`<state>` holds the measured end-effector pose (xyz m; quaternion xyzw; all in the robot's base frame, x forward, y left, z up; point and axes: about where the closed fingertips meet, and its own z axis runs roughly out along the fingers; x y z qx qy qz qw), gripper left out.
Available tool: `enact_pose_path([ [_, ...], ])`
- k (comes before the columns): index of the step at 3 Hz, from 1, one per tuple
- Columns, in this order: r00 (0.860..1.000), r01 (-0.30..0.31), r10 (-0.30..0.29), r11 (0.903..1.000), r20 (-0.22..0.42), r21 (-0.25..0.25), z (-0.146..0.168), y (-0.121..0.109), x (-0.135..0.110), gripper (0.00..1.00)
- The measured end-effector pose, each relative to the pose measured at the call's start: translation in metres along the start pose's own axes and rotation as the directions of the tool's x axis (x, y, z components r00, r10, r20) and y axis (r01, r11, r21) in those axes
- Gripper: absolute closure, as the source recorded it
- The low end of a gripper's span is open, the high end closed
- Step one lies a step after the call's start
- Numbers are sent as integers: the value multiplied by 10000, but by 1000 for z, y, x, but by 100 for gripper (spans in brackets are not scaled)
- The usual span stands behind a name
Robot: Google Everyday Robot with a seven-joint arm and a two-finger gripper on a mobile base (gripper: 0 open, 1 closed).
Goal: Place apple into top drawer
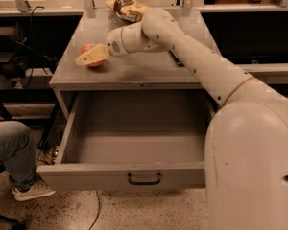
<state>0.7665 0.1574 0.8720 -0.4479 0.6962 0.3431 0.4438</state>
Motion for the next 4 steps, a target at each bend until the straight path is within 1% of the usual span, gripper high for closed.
enact_pose_path([
  [1,9998,-79,75,9997,-184,-225,15,4,2,0],
  [2,9993,-204,196,9995,-315,-255,22,6,7,18],
  [3,9984,-380,377,9993,-431,-56,18,4,15,41],
  [4,9978,-466,475,9987,-472,181,0,7,20,72],
])
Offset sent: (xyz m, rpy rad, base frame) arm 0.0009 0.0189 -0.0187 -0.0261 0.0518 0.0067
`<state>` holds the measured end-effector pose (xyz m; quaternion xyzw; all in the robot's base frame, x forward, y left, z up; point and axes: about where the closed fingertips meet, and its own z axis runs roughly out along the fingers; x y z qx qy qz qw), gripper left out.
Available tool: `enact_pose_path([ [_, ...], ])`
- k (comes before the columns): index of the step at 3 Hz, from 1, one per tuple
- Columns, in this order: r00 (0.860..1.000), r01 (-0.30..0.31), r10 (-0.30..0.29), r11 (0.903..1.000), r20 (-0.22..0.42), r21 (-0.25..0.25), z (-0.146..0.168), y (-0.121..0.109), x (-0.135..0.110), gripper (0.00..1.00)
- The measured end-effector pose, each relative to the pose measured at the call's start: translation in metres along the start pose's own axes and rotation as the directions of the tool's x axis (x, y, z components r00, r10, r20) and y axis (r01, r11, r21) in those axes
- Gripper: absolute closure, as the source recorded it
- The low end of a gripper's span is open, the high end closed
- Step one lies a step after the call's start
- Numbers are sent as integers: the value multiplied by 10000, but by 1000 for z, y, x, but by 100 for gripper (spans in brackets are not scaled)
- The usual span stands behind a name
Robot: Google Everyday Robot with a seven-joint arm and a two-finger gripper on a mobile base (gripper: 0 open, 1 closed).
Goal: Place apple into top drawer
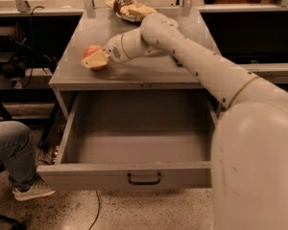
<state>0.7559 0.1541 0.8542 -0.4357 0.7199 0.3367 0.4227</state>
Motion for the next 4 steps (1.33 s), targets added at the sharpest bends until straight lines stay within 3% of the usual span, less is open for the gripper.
enact_pose_path([
  [1,10000,-3,2,9997,58,248,-49,6,6,95],
  [2,9990,-447,445,9934,44,1059,-116,22,11,100],
  [3,9950,-948,970,9920,-238,829,-152,52,33,100],
  [4,9950,-947,970,9921,-239,828,-152,52,33,100],
])
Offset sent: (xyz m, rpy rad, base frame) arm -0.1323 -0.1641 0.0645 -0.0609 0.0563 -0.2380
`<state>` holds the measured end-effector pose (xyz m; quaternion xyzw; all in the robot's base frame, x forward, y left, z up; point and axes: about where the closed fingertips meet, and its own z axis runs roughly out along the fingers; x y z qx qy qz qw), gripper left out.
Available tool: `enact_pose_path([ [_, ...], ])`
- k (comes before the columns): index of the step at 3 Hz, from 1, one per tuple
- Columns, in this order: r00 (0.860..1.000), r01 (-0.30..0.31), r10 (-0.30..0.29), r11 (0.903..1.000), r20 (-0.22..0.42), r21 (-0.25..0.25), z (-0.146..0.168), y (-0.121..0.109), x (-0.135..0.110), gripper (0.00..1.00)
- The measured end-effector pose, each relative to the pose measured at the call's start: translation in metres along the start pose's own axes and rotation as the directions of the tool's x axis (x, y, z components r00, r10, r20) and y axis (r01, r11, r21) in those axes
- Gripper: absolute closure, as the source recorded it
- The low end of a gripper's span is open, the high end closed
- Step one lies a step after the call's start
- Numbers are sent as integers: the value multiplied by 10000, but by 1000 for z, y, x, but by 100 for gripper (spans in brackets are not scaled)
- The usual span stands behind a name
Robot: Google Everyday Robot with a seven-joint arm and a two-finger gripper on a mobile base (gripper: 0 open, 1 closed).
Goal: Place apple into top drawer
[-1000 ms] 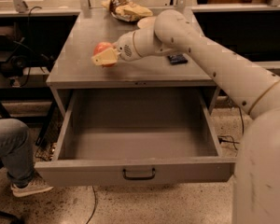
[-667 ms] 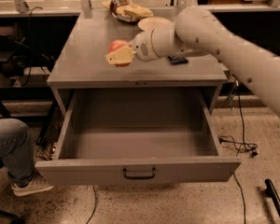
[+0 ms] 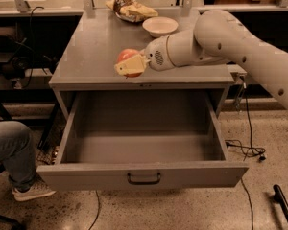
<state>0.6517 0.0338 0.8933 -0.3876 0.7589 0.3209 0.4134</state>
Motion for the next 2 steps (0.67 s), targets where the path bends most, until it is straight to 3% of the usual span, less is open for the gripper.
enact_pose_path([
  [1,9996,-254,255,9997,-139,72,-3,11,13,100],
  [2,9895,-1398,1424,9867,-260,833,-22,52,51,100],
])
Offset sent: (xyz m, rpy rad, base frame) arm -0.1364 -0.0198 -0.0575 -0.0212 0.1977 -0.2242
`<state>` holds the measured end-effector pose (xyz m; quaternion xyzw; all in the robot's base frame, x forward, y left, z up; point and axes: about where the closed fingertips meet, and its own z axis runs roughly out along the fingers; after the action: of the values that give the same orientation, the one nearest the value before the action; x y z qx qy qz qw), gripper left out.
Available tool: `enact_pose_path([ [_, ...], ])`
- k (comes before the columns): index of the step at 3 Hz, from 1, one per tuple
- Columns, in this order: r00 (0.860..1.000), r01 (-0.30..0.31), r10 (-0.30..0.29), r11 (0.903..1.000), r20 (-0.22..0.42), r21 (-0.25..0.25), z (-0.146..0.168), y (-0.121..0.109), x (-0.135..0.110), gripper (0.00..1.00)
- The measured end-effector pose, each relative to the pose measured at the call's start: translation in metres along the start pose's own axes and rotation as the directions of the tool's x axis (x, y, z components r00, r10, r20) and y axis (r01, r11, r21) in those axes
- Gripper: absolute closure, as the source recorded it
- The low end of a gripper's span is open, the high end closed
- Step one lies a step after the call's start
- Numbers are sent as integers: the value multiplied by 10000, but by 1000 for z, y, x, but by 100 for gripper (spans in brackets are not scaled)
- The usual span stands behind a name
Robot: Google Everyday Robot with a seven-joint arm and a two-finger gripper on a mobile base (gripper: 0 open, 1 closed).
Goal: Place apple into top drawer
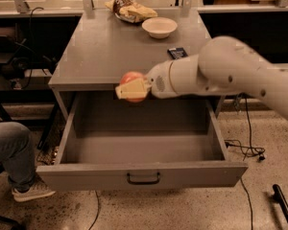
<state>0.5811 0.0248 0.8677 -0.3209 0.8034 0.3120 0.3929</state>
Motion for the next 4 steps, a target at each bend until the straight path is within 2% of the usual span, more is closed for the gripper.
enact_pose_path([
  [1,9932,-954,982,9943,-619,472,12,10,57,100],
  [2,9843,-1400,1453,9885,-1000,577,41,1,98,100],
  [3,9817,-1524,1573,9870,-1077,517,73,-20,117,85],
  [4,9850,-1450,1490,9881,-871,505,98,-41,121,62],
])
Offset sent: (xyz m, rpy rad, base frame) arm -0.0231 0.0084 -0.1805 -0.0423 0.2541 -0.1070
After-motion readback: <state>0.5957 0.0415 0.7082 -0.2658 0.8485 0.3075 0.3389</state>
